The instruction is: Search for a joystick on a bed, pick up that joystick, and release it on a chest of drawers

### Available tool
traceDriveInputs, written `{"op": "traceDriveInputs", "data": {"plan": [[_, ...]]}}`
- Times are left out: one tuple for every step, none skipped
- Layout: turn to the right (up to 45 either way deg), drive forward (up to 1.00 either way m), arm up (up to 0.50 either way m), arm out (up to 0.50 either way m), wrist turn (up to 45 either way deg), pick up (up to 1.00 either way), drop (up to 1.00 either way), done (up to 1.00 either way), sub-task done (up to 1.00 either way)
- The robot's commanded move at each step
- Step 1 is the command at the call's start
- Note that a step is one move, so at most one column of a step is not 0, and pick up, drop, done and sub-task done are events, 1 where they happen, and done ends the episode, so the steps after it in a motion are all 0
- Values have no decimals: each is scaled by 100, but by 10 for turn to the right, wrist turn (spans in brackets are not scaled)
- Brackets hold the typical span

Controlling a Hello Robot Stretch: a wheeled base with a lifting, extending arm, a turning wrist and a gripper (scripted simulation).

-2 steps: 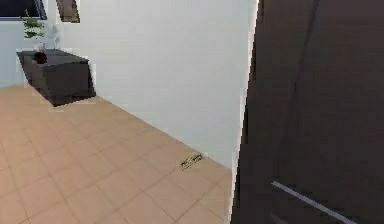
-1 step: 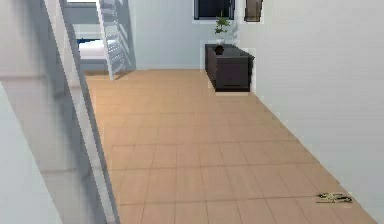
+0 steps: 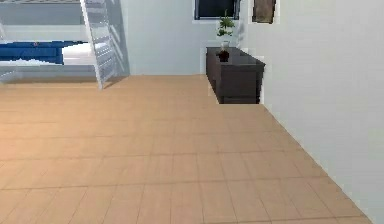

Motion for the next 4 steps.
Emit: {"op": "traceDriveInputs", "data": {"plan": [[-210, 0, 0, 0, 0, 0, 0, 0, 0], [0, 100, 0, 0, 0, 0, 0, 0, 0], [0, 100, 0, 0, 0, 0, 0, 0, 0], [-30, 0, 0, 0, 0, 0, 0, 0, 0]]}}
